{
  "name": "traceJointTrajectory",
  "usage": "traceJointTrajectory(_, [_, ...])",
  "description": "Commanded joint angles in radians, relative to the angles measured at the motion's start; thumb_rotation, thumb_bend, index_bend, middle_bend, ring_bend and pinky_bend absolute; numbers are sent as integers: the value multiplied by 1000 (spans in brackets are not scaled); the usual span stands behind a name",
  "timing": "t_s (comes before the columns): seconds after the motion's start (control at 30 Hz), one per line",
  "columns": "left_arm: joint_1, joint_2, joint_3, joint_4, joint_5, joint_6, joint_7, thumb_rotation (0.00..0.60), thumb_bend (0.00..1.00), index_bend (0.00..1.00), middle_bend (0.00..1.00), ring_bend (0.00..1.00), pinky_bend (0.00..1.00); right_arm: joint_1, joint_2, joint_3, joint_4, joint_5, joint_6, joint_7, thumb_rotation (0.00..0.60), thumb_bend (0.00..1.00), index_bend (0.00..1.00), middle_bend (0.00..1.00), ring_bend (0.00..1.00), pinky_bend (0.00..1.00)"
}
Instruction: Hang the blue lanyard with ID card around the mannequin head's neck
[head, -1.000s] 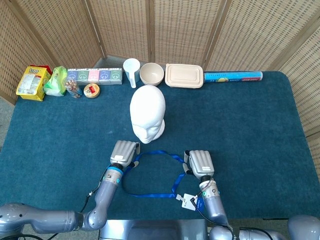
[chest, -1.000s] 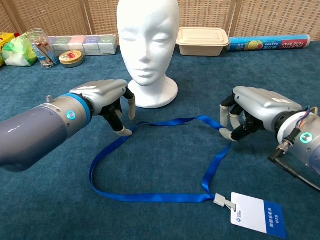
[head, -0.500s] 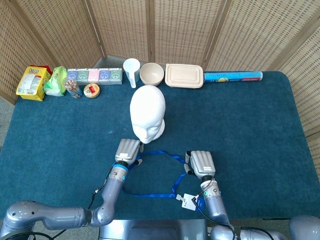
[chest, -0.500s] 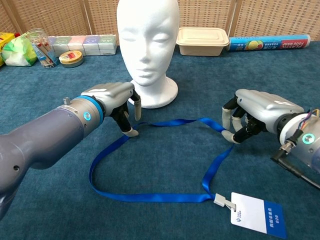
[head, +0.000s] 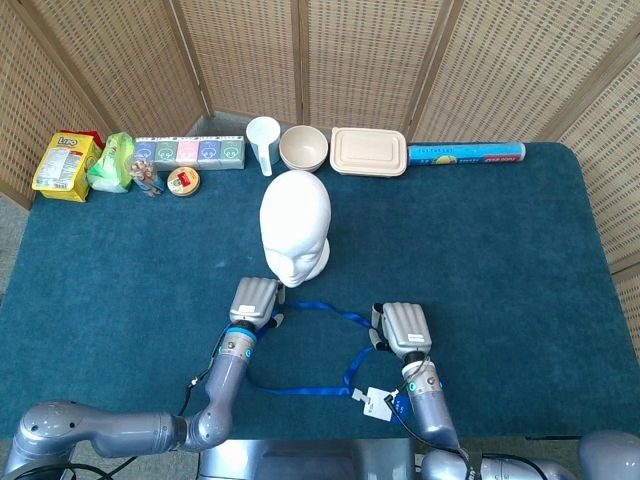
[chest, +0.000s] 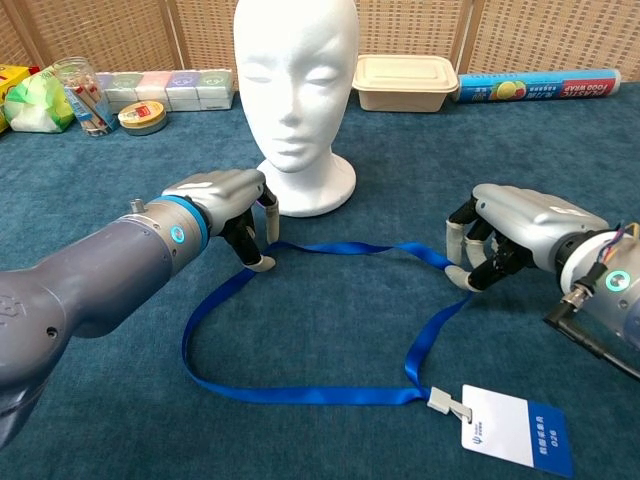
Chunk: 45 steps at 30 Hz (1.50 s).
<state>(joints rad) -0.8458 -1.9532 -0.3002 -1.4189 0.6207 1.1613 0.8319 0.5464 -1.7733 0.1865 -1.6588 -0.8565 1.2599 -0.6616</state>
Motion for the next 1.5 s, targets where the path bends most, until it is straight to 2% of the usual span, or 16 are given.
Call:
traceJointTrajectory(0.03, [-2,0,-1,4,-10,-4,4,600,288,505,1000,1000,1000,0,1,1,0,3,-3,3,569,486,632,745,978,1000])
traceJointTrajectory(0.3, [-8,7,-5,2,-48,-16,11,600,353,509,1000,1000,1000,0,1,2,4,12,-14,14,567,487,632,746,978,1000])
traceJointTrajectory(0.63, [-15,15,-3,-6,-76,-9,23,600,432,560,1000,1000,1000,1,4,1,5,18,-19,22,569,486,632,746,977,1000])
traceJointTrajectory(0.93, [2,52,4,-52,-43,12,-9,600,462,591,1000,1000,1000,-4,12,6,-11,-5,-4,43,569,487,638,751,982,1000])
traceJointTrajectory(1.23, [68,143,25,-182,62,56,-118,600,460,591,1000,1000,1000,-18,52,12,-89,-59,25,76,568,487,644,758,985,1000])
traceJointTrajectory(1.5, [165,297,44,-388,214,88,-292,600,458,591,1000,1000,1000,-46,154,12,-265,-167,45,153,569,488,650,764,991,1000])
